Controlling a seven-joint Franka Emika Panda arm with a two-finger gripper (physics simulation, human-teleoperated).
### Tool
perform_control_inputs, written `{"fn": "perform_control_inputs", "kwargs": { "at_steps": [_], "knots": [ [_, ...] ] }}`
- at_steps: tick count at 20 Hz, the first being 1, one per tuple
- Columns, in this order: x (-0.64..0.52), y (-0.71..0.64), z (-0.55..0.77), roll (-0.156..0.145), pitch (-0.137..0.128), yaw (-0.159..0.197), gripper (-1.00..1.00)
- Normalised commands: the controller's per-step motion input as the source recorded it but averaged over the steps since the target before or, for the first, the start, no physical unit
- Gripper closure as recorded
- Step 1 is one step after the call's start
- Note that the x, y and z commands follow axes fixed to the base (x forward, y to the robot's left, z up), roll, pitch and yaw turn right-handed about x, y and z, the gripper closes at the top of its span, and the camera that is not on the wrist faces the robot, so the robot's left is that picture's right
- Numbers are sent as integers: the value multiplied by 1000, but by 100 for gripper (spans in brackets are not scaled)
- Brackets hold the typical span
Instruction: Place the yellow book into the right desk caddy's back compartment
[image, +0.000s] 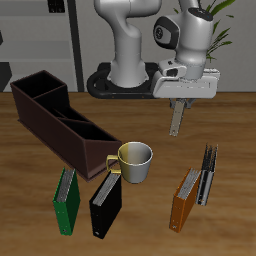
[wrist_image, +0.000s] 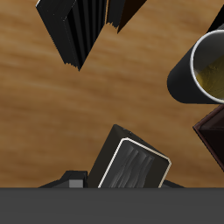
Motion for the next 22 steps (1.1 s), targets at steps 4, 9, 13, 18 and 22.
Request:
{"fn": "perform_control_inputs", "kwargs": {
  "at_steps": [4,9,13,18,22],
  "knots": [
    [-241,-148,230,20,1,125,100],
    [-268,-142,315,-17,-55,126,100],
    [-224,-219,311,-17,-22,190,100],
    [-96,-312,178,-47,-43,229,100],
    [-101,-169,106,-38,-70,161,100]
  ]
}}
